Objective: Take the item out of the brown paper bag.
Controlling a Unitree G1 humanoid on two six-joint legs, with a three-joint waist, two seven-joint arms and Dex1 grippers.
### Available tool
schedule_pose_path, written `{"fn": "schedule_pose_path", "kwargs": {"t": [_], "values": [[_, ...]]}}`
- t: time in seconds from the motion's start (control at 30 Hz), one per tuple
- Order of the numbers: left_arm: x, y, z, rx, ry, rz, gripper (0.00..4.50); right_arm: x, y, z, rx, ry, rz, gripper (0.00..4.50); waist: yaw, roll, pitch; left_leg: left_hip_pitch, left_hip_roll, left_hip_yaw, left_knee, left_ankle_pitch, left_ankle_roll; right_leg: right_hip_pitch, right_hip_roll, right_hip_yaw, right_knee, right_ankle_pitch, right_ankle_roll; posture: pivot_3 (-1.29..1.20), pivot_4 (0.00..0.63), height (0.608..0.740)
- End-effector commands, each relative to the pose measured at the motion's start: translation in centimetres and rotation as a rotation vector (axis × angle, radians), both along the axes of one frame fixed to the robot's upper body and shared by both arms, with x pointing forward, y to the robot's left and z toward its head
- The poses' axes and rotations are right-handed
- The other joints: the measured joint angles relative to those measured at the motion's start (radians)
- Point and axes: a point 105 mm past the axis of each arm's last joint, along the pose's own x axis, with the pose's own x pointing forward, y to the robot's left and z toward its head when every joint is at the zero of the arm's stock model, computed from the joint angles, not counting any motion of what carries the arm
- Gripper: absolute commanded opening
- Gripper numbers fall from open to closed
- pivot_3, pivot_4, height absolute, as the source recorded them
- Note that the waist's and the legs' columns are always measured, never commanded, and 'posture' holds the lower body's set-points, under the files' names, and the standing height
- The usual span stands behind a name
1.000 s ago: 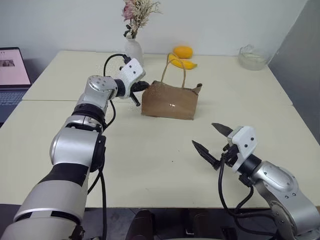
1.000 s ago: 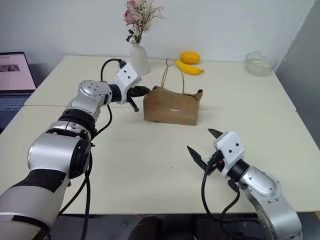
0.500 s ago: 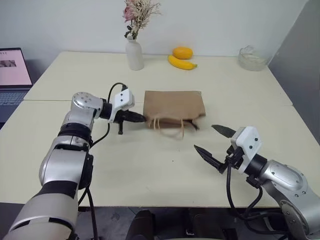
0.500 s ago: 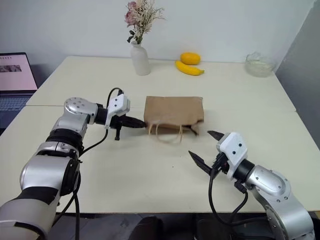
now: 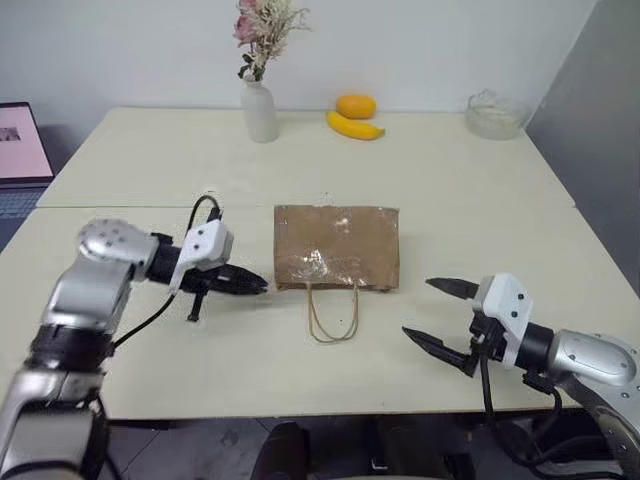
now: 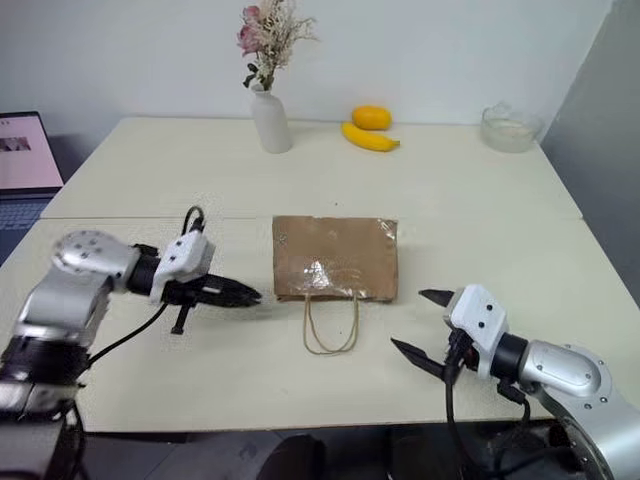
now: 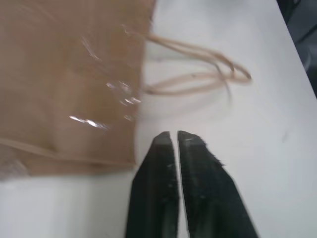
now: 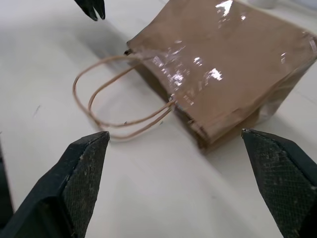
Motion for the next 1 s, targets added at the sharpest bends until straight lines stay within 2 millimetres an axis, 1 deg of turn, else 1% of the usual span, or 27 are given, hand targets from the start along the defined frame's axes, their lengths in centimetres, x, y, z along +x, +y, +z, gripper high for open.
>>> {"fn": "schedule_pose_path", "kwargs": {"t": [0.03,0.13,0.27,0.33,0.37,0.43,0.6,0.7,0.77,0.83,0.9,0.93,1.0], "values": [[0.0,-1.7,2.4,-0.018,-0.187,-0.043,1.51,0.0,0.6,0.9,0.015,-0.052,0.045,4.5,0.007,-0.001,0.0,0.0,0.0,-0.001,0.0,0.0,0.0,0.0,0.001,-0.001,0.001,0.0,0.0,0.0,0.15,0.74],[0.3,-3.3,1.4,-0.001,-0.287,-0.109,2.46,0.0,1.2,0.8,0.012,-0.049,0.083,4.5,0.01,0.0,-0.001,0.002,-0.002,0.0,0.0,0.0,0.0,0.002,0.003,0.0,0.001,0.0,0.0,0.0,0.15,0.74],[0.0,-5.6,0.3,-0.046,-0.383,-0.224,3.68,-0.4,2.0,0.5,0.007,-0.028,0.144,4.5,0.009,-0.001,-0.001,0.001,-0.002,0.001,0.0,0.0,0.0,0.001,0.004,0.002,0.0,0.0,0.0,0.0,0.15,0.74],[-0.5,-6.1,-0.6,-0.047,-0.362,-0.274,4.33,-0.7,2.2,0.3,0.0,-0.018,0.167,4.5,0.009,-0.001,-0.001,0.0,-0.001,0.001,0.0,0.0,0.0,0.001,0.004,0.001,-0.001,0.0,0.0,0.0,0.15,0.74],[-0.6,-6.1,-0.9,-0.039,-0.351,-0.291,4.47,-0.8,2.3,0.3,-0.002,-0.014,0.174,4.5,0.008,-0.001,-0.001,0.0,-0.001,0.001,0.0,0.0,0.0,0.001,0.004,0.001,-0.001,0.0,0.0,0.0,0.15,0.74],[-0.5,-6.3,-1.3,-0.033,-0.352,-0.308,4.47,-0.9,2.4,0.2,-0.009,-0.008,0.182,4.5,0.006,-0.001,-0.001,0.0,-0.001,0.001,0.0,0.0,0.0,0.0,0.005,0.002,-0.001,0.0,0.0,0.0,0.15,0.74],[0.6,-7.1,-1.2,-0.03,-0.428,-0.339,4.47,-1.3,2.5,0.2,-0.011,-0.002,0.18,4.5,0.008,-0.001,-0.001,0.0,-0.001,0.001,0.001,0.0,0.0,0.001,0.006,0.001,0.0,0.0,0.0,0.0,0.15,0.74],[1.0,-6.6,-0.8,0.001,-0.472,-0.365,4.47,-1.6,2.4,0.1,-0.016,0.007,0.18,4.5,0.008,-0.001,-0.001,0.0,-0.001,0.001,0.002,0.0,0.0,0.001,0.005,0.002,0.0,0.0,0.0,0.0,0.15,0.74],[1.6,-6.2,-0.6,0.011,-0.494,-0.352,4.47,-1.6,2.3,0.1,-0.019,0.01,0.177,4.5,0.007,-0.001,-0.001,0.0,-0.001,0.001,0.002,0.0,0.0,0.001,0.006,0.001,0.0,0.0,0.0,0.0,0.15,0.74],[1.9,-5.8,-0.9,0.037,-0.504,-0.357,4.47,-1.5,2.3,0.0,-0.022,0.012,0.176,4.5,0.007,-0.001,-0.001,0.0,-0.001,0.001,0.002,0.0,0.0,0.001,0.006,0.001,0.0,0.0,0.0,0.0,0.15,0.74],[1.9,-5.8,-1.1,0.037,-0.502,-0.362,4.47,-1.4,2.4,0.0,-0.022,0.013,0.175,4.5,0.007,-0.001,-0.001,0.0,-0.001,0.001,0.002,0.0,0.0,0.001,0.006,0.001,0.001,0.0,0.0,0.0,0.15,0.74],[1.9,-6.0,-1.3,0.032,-0.502,-0.365,4.47,-1.4,2.4,0.0,-0.022,0.012,0.176,4.5,0.007,-0.001,-0.001,0.0,-0.001,0.001,0.002,0.0,0.0,0.001,0.006,0.001,0.001,0.0,0.0,0.0,0.15,0.74],[2.0,-6.9,-1.7,0.014,-0.512,-0.371,4.47,-1.3,2.4,0.1,-0.023,0.007,0.178,4.5,0.007,-0.001,-0.001,0.0,-0.001,0.001,0.002,0.0,0.0,0.001,0.006,0.001,0.0,0.0,0.0,0.0,0.15,0.74]]}}
